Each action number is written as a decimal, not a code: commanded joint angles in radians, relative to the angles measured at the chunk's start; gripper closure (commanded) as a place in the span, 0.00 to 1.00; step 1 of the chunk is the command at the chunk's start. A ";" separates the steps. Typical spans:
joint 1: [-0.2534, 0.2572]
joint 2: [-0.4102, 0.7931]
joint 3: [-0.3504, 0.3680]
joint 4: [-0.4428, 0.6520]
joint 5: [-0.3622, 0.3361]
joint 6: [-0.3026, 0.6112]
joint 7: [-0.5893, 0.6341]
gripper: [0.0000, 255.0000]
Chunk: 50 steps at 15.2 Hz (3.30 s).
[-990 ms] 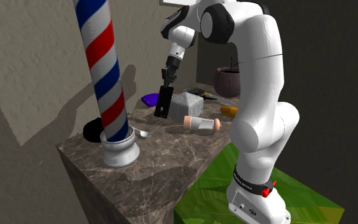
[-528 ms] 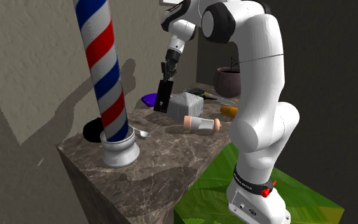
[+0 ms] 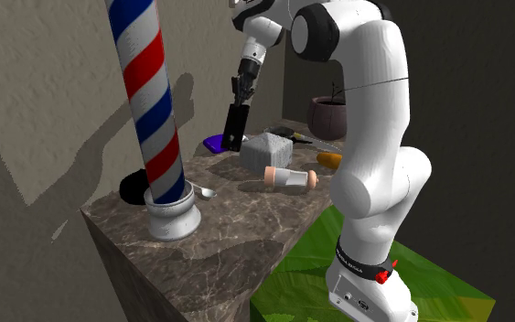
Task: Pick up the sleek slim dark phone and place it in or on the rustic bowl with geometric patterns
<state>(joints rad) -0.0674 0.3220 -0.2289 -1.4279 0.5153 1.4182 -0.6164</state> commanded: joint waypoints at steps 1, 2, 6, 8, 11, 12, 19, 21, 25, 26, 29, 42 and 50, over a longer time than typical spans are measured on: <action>-0.003 0.002 0.000 0.028 0.002 -0.024 0.011 1.00; -0.004 0.003 0.000 0.042 0.003 -0.037 0.016 1.00; -0.011 0.009 0.000 0.097 0.007 -0.081 0.035 1.00; 0.020 -0.011 0.015 0.078 0.011 -0.062 0.076 1.00; 0.065 -0.034 0.038 0.061 0.018 -0.035 0.138 1.00; 0.079 -0.039 0.046 0.058 0.020 -0.027 0.159 1.00; 0.177 -0.047 0.102 0.081 0.037 0.023 0.309 1.00; 0.204 -0.039 0.119 0.101 0.040 0.034 0.353 1.00; 0.257 -0.009 0.150 0.162 0.046 0.052 0.442 1.00; 0.270 0.002 0.157 0.182 0.046 0.054 0.464 1.00; 0.310 0.043 0.179 0.255 0.047 0.059 0.534 1.00; 0.353 0.035 0.191 0.111 0.044 0.203 0.508 1.00; 0.361 0.028 0.192 -0.002 0.049 0.296 0.458 1.00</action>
<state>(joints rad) 0.2917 0.3505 -0.0377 -1.4186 0.5638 1.7038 -0.1543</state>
